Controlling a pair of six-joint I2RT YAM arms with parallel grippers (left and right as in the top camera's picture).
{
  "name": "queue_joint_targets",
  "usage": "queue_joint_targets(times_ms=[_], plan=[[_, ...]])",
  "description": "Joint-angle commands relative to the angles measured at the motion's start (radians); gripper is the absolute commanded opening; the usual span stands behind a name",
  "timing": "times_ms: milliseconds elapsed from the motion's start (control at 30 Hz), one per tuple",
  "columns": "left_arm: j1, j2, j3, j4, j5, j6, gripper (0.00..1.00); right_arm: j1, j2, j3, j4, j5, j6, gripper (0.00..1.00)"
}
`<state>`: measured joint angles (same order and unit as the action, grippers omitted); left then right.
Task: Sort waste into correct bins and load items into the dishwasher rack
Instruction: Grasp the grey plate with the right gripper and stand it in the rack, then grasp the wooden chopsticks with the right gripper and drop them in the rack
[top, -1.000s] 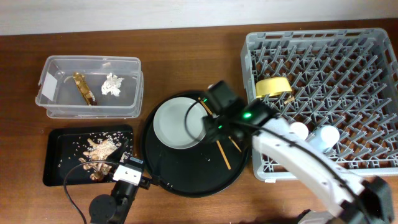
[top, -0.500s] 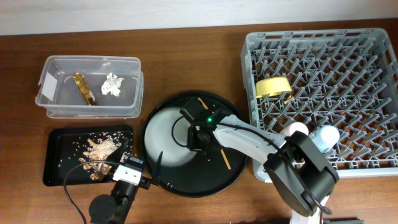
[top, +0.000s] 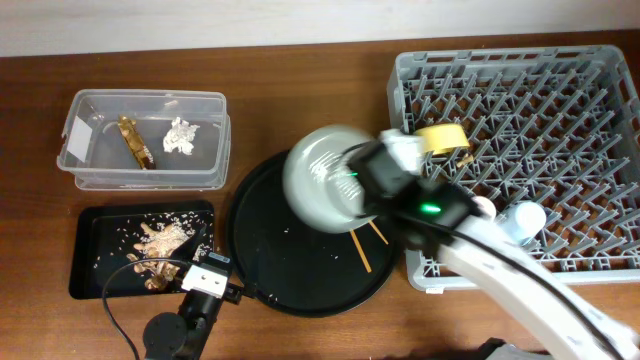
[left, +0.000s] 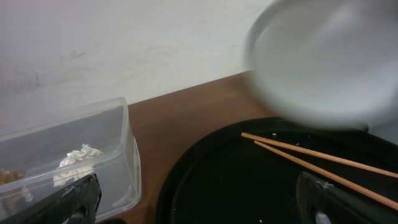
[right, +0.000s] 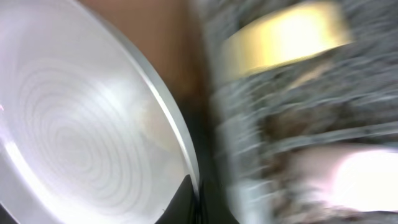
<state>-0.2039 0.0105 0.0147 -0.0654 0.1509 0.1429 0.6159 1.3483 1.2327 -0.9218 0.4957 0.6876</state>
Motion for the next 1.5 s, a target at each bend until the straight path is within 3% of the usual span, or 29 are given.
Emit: queue_joint_targets(times_ms=[0, 67, 133, 333, 633, 700, 733, 800, 867, 967, 1000, 1167, 1267, 1300, 1367, 1433, 1467], plan=[[0.006, -0.004, -0.006, 0.000, 0.010, 0.016, 0.99, -0.137, -0.118, -0.001, 0.003, 0.507, -0.102, 0.04], [0.006, -0.004, -0.005, 0.000, 0.010, 0.016, 0.99, -0.241, -0.128, -0.001, 0.085, 0.620, -0.224, 0.04], [0.006, -0.004, -0.006, 0.000, 0.010, 0.016, 0.99, -0.345, -0.107, -0.002, 0.185, 0.619, -0.378, 0.04], [0.006, -0.004, -0.005, 0.000, 0.010, 0.016, 0.99, -0.556, 0.073, -0.002, 0.401, 0.619, -0.640, 0.04], [0.006, -0.004, -0.006, 0.000, 0.010, 0.016, 0.99, -0.538, 0.310, -0.001, 0.414, 0.603, -0.665, 0.06], [0.006, -0.004, -0.006, 0.000, 0.010, 0.016, 0.99, -0.467, 0.277, 0.000, 0.398, 0.603, -0.665, 0.50], [0.006, -0.004, -0.006, 0.000, 0.010, 0.016, 0.99, -0.425, 0.251, 0.002, 0.370, 0.592, -0.654, 0.65], [0.006, -0.004, -0.006, 0.000, 0.010, 0.016, 0.99, -0.327, 0.188, 0.014, 0.281, 0.438, -0.629, 0.70], [0.006, -0.004, -0.005, 0.000, 0.010, 0.016, 0.99, -0.229, 0.129, 0.061, 0.108, 0.019, -0.541, 0.70], [0.006, -0.004, -0.006, 0.000, 0.010, 0.016, 0.99, -0.125, 0.125, 0.057, -0.049, -0.555, -0.433, 0.62], [0.006, -0.004, -0.006, 0.000, 0.010, 0.016, 0.99, -0.062, 0.146, 0.018, -0.058, -0.661, -0.406, 0.59], [0.006, -0.004, -0.006, 0.000, 0.010, 0.016, 0.99, 0.063, 0.324, -0.090, 0.040, -0.474, -0.331, 0.59], [0.006, -0.004, -0.005, 0.000, 0.010, 0.016, 0.99, 0.053, 0.458, -0.090, 0.104, -0.458, -0.331, 0.51], [0.006, -0.004, -0.005, 0.000, 0.010, 0.016, 0.99, 0.053, 0.500, -0.090, 0.112, -0.469, -0.331, 0.42], [0.006, -0.004, -0.006, 0.000, 0.010, 0.016, 0.99, 0.053, 0.552, -0.090, 0.110, -0.503, -0.331, 0.32], [0.006, -0.004, -0.005, 0.000, 0.010, 0.016, 0.99, 0.053, 0.579, -0.090, 0.095, -0.531, -0.331, 0.06], [0.006, -0.004, -0.005, 0.000, 0.010, 0.016, 0.99, 0.053, 0.563, -0.088, 0.082, -0.533, -0.330, 0.04]])
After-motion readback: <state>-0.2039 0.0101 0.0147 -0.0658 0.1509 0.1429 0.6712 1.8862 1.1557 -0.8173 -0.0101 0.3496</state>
